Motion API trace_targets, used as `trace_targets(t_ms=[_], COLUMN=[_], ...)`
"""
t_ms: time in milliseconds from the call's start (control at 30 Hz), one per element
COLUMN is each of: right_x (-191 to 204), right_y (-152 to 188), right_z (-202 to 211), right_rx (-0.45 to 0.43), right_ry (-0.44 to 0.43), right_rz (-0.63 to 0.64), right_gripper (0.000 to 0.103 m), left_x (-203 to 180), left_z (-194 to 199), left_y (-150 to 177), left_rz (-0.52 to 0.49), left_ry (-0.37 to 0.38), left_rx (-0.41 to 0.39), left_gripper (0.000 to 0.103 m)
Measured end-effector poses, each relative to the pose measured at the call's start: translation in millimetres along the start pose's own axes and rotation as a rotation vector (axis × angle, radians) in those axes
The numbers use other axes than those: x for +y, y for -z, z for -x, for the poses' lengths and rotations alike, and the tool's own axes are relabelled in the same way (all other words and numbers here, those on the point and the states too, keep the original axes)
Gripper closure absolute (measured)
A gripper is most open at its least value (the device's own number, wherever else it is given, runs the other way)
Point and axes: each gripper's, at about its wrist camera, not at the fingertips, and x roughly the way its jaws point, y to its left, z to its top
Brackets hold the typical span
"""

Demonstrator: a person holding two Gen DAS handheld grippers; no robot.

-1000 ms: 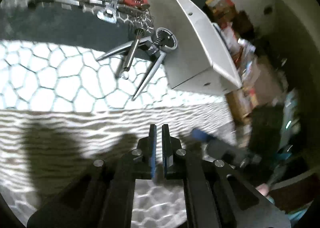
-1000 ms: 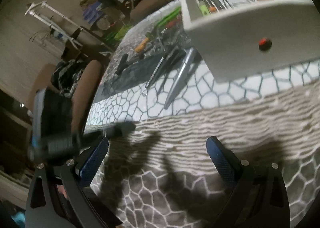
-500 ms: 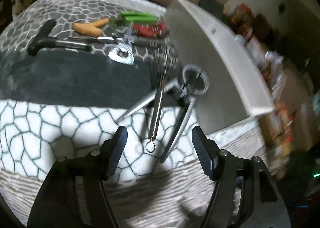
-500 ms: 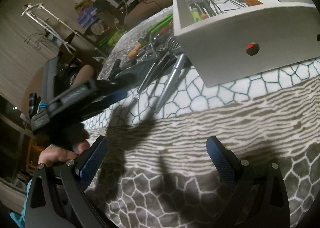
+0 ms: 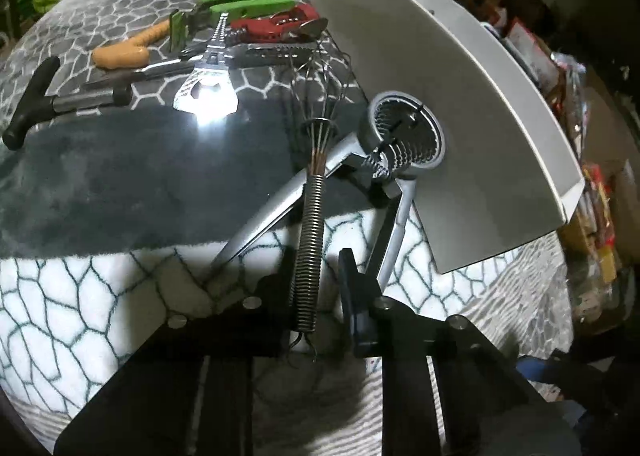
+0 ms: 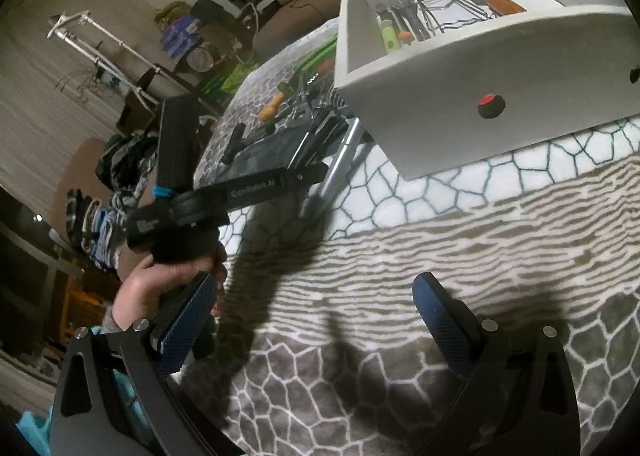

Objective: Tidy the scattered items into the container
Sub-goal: 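Grasp the whisk handle with the right tool while the left tool holds it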

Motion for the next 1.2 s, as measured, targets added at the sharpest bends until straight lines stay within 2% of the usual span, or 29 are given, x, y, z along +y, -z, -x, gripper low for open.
trace_targets(t_ms=[33,133,267,433,567,700,733,767,833,900,933,967,1033,1200], right_x=[0.5,4.2,5.9,1.9,8.6,15.1,18.3,21.0,24.7,24.4,22.8,22.0,20.4,18.0], right_y=[-0.7,-0.7,-1.4,-10.8,-23.0,-38.0,-41.6,-43.7,-47.3,-47.1,-45.5,-44.4,-40.5,-43.0], right_z=[-0.8,-1.9,0.0,-2.7,-15.5,-43.7,-53.6,-62.1,-79.5,-91.3,-93.5,-93.9,-91.3,-72.8], right_rx=[0.002,0.008,-0.004,-0.006,0.014,0.040,0.052,0.062,0.085,0.103,0.104,0.105,0.099,0.047], right_ry=[-0.001,-0.001,0.000,-0.030,-0.059,-0.112,-0.117,-0.108,-0.084,-0.091,-0.092,-0.085,-0.084,-0.098], right_rz=[0.000,0.013,0.017,-0.038,-0.044,-0.076,-0.075,-0.069,-0.049,-0.048,-0.043,-0.035,-0.020,-0.003], right_gripper=[0.002,0.002,0.002,0.002,0.002,0.003,0.010,0.025,0.038,0.042,0.054,0.072,0.089,0.090], left_x=[1.0,6.7,7.3,12.6,14.9,18.5,18.5,18.8,19.4,17.4,15.6,13.7,9.3,-5.1], left_z=[0.5,1.3,9.9,32.4,58.6,65.1,65.0,64.3,62.6,59.7,57.6,55.3,51.9,57.5], left_y=[0.0,1.4,5.6,21.1,48.7,67.0,70.0,74.3,83.8,88.9,90.3,91.6,94.2,93.4], left_rz=[0.006,0.055,0.072,0.110,0.089,0.062,0.057,0.050,0.043,0.032,0.027,0.025,0.016,-0.023], left_ry=[0.008,0.049,0.072,0.160,0.190,0.203,0.203,0.202,0.212,0.217,0.218,0.220,0.224,0.227], left_rx=[0.001,-0.007,-0.039,-0.043,-0.035,0.005,0.013,0.024,0.046,0.069,0.079,0.090,0.105,0.089], left_gripper=[0.094,0.094,0.095,0.095,0.095,0.095,0.095,0.095,0.095,0.095,0.095,0.095,0.095,0.094])
